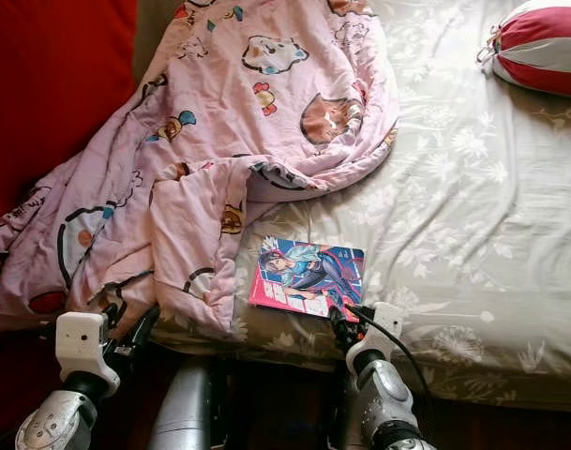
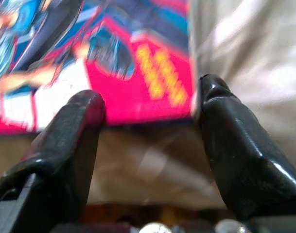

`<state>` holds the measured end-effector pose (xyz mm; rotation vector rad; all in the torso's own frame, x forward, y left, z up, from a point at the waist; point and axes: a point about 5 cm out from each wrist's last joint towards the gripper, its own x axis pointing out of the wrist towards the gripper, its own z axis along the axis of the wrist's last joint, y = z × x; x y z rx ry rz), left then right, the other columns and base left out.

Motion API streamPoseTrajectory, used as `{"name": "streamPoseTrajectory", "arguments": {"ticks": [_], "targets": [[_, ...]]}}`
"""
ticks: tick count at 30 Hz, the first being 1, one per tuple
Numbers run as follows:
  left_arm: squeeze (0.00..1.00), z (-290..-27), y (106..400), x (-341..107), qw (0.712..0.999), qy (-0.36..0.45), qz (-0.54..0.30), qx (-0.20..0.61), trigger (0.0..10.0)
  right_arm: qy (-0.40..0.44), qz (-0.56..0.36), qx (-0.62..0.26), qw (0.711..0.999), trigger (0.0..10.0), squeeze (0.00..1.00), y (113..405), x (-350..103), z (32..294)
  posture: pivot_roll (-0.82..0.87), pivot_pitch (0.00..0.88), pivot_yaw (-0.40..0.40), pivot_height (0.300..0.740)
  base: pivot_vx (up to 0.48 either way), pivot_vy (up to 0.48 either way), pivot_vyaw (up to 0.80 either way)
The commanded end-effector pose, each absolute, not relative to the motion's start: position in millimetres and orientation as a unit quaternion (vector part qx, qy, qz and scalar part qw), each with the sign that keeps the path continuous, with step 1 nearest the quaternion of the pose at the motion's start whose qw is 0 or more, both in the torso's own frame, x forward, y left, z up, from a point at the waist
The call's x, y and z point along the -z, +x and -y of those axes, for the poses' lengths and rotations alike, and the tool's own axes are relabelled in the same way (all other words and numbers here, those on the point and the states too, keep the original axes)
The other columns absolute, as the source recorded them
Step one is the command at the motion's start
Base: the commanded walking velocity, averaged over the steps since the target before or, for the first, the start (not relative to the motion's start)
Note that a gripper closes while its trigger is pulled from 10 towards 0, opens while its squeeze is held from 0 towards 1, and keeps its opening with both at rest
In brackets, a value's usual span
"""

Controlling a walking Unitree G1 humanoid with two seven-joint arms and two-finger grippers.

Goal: Clean up the room

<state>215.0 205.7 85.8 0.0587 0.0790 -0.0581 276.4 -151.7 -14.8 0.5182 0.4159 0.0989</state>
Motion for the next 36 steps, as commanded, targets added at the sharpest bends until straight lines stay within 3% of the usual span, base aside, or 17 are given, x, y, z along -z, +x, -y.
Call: {"name": "streamPoseTrajectory", "arguments": {"ticks": [1,6,15,36], "targets": [[0.00,-210,210,-88,0.998,0.035,-0.046,0.027,10.0,0.299,-0.256,-0.068,0.917,10.0,0.00,254,35,136,0.31,0.283,0.065,0.596,0.000,0.000,0.00],[0.00,-211,208,-89,0.998,0.037,-0.046,0.026,10.0,0.325,-0.261,-0.081,0.905,10.0,0.00,249,38,132,0.32,0.291,0.076,0.596,0.000,0.000,0.00],[0.00,-214,205,-92,0.998,0.043,-0.049,0.024,10.0,0.384,-0.211,-0.008,0.899,10.0,0.00,265,27,151,0.34,0.304,0.088,0.596,0.000,0.000,0.00],[0.00,-217,201,-96,0.996,0.065,-0.057,0.029,10.0,0.469,-0.154,-0.059,0.867,10.0,0.00,285,6,131,0.38,0.309,0.104,0.596,0.000,0.000,0.00]]}}
